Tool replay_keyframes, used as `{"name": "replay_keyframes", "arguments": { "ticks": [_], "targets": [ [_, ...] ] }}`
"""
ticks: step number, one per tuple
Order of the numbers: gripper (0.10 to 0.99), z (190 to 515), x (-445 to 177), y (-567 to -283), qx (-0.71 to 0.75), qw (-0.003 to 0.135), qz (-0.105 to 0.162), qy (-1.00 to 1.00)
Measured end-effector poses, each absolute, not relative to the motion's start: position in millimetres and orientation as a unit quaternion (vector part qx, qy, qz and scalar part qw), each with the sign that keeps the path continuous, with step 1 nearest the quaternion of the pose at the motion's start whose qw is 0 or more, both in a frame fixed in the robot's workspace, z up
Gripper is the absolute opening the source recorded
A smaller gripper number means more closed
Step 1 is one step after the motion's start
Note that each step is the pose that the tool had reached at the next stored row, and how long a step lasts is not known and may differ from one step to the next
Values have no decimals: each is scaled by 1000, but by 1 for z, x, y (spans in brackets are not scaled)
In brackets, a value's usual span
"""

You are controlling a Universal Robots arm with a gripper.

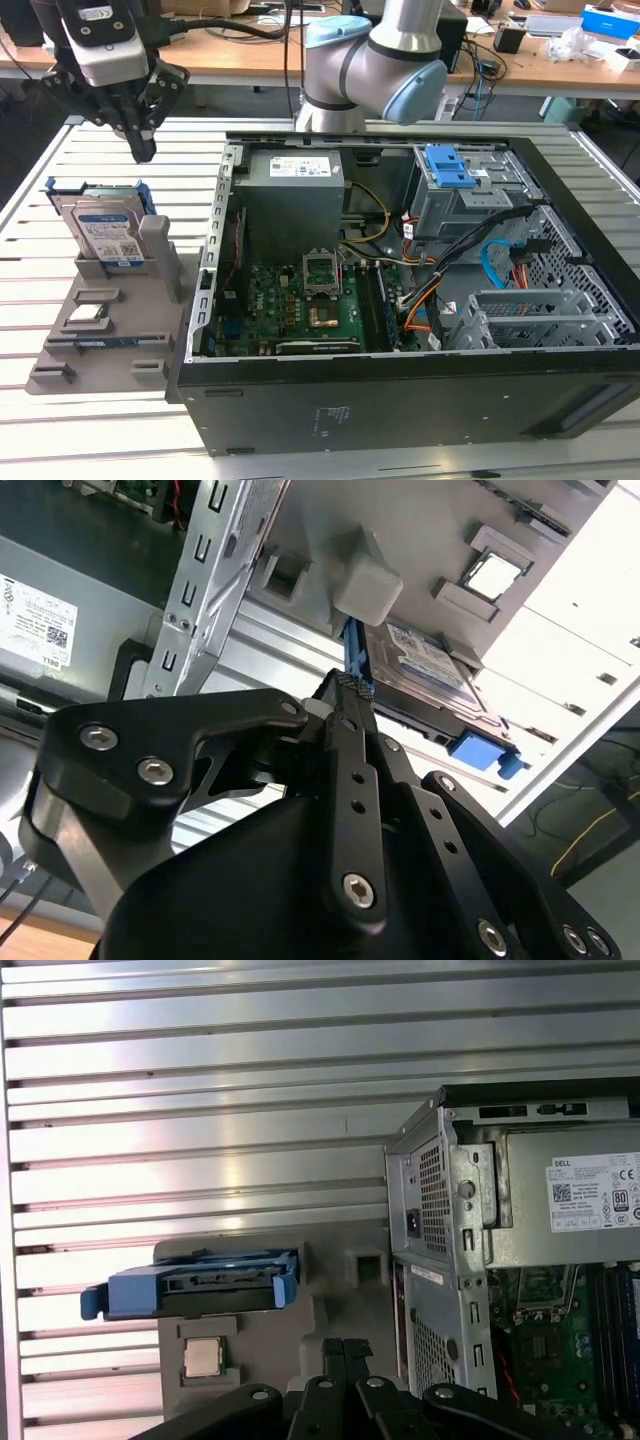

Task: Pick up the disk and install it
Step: 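Reach for the disk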

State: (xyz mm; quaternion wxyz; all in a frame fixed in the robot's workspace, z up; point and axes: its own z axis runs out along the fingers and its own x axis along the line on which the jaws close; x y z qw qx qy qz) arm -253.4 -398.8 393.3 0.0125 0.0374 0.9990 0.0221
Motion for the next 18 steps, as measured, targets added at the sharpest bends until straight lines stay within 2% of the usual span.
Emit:
{"name": "replay_keyframes", "arguments": {
  "ticks": [18],
  "targets": [
    [106,393,-296,-399,37,12,22,999]
  ]
}}
